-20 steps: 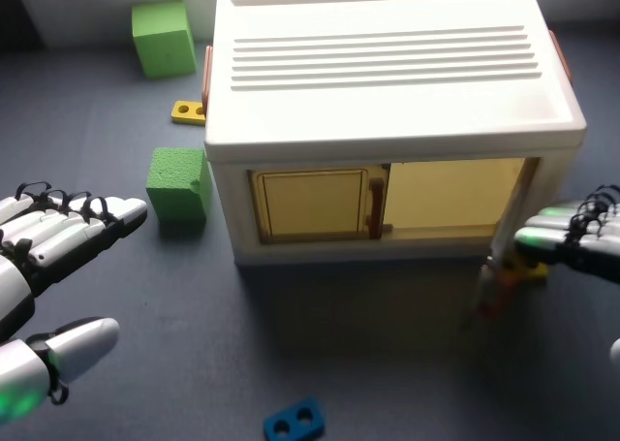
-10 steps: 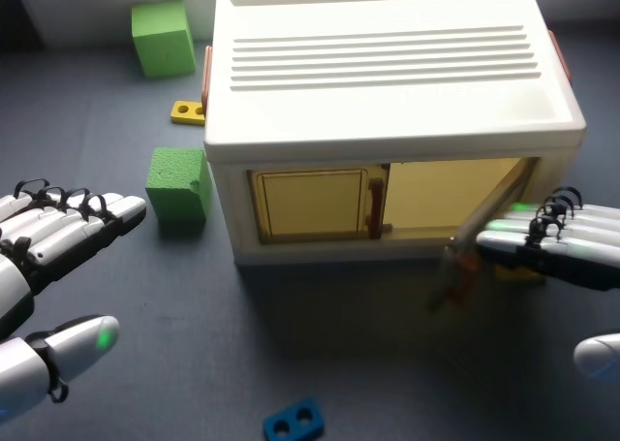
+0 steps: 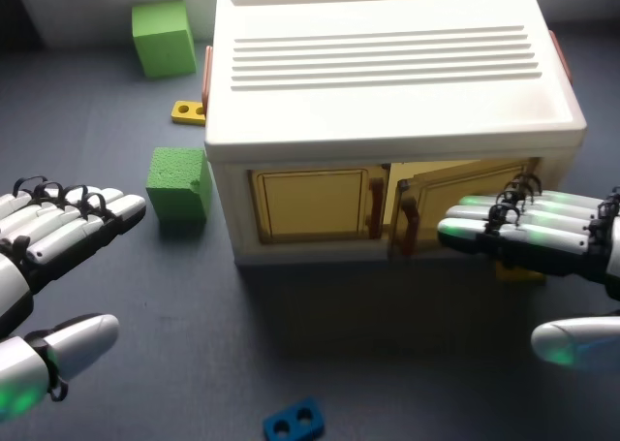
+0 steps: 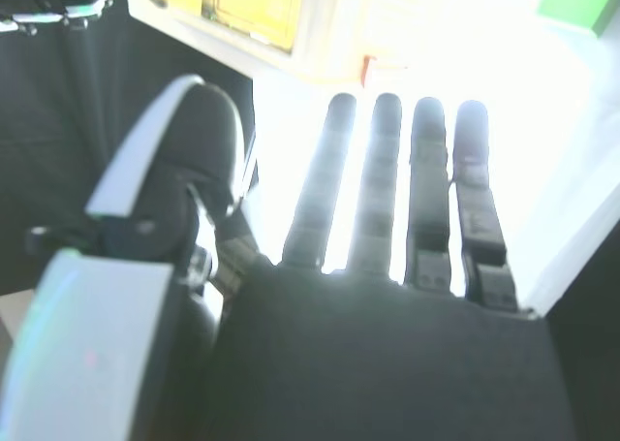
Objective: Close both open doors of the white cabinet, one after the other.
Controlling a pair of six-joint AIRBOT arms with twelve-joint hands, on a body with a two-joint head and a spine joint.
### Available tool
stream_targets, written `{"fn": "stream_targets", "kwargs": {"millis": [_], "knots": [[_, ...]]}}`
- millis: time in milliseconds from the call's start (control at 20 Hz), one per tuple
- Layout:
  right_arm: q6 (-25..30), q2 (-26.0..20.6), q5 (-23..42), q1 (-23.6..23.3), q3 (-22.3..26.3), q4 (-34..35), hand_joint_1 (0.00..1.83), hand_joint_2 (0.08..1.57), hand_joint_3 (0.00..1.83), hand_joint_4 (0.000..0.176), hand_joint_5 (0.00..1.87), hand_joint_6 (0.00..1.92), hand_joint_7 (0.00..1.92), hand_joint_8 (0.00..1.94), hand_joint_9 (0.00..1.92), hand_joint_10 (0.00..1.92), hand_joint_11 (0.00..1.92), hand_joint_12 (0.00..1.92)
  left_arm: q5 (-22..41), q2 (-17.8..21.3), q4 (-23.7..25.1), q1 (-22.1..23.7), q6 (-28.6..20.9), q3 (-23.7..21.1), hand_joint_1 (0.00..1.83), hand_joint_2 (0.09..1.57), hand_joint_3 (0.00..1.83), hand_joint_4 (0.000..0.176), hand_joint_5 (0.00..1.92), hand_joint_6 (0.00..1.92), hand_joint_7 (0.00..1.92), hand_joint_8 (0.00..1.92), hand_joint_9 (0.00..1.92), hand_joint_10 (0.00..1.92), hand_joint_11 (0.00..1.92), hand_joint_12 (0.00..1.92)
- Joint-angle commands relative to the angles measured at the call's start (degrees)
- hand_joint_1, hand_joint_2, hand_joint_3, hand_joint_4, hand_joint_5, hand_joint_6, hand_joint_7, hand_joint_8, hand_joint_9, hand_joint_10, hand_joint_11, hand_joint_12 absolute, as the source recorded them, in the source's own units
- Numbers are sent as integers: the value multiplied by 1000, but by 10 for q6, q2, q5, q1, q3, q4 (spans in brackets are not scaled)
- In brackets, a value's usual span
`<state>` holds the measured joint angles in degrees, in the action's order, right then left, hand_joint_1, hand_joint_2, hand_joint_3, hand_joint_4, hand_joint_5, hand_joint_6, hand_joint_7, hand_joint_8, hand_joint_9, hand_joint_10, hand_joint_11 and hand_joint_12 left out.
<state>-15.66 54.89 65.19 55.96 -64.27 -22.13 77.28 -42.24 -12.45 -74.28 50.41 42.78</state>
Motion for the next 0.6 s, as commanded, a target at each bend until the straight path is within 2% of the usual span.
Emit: {"fn": "stream_targets", "kwargs": {"millis": [0, 100, 250, 400, 500, 550], "knots": [[4, 4, 62, -9, -2, 16, 1, 1529, 4, 0, 3, 0, 0, 0, 0, 0, 0, 0, 74, 0, 1, 2, 0, -2, 0, 1524, 0, 0, 50, 3, 61, 2, 85, 3, 0, 396], [4, 10, 58, -19, -7, 15, 0, 1532, 4, 0, 0, 0, 0, 0, 0, 0, 0, 0, 74, 0, 1, 2, 0, -2, 0, 1522, 0, 0, 46, 1, 54, 1, 78, 3, 0, 358], [4, 15, 57, -25, -9, 15, 0, 1535, 4, 0, 10, 4, 0, 0, 0, 0, 0, 0, 74, 0, 1, 2, 0, -2, 0, 1516, 0, 0, 73, 4, 81, 4, 100, 4, 0, 435], [4, 20, 57, -29, -12, 18, 0, 1535, 4, 0, 0, 0, 0, 0, 0, 0, 0, 0, 74, 0, 1, 2, 0, -2, 0, 1500, 0, 0, 65, 0, 71, 0, 98, 1, 0, 406], [7, 20, 58, -28, -11, 16, 0, 1545, 8, 0, 0, 0, 0, 0, 0, 0, 0, 0, 77, 0, 1, 2, 0, -2, 0, 1494, 0, 0, 84, 3, 89, 4, 117, 4, 0, 480], [14, 19, 58, -26, -10, 11, 5, 1553, 10, 0, 9, 3, 0, 0, 0, 0, 0, 0, 78, 0, 1, 0, 0, -3, 0, 1490, 0, 0, 69, 2, 75, 3, 101, 3, 0, 440]]}}
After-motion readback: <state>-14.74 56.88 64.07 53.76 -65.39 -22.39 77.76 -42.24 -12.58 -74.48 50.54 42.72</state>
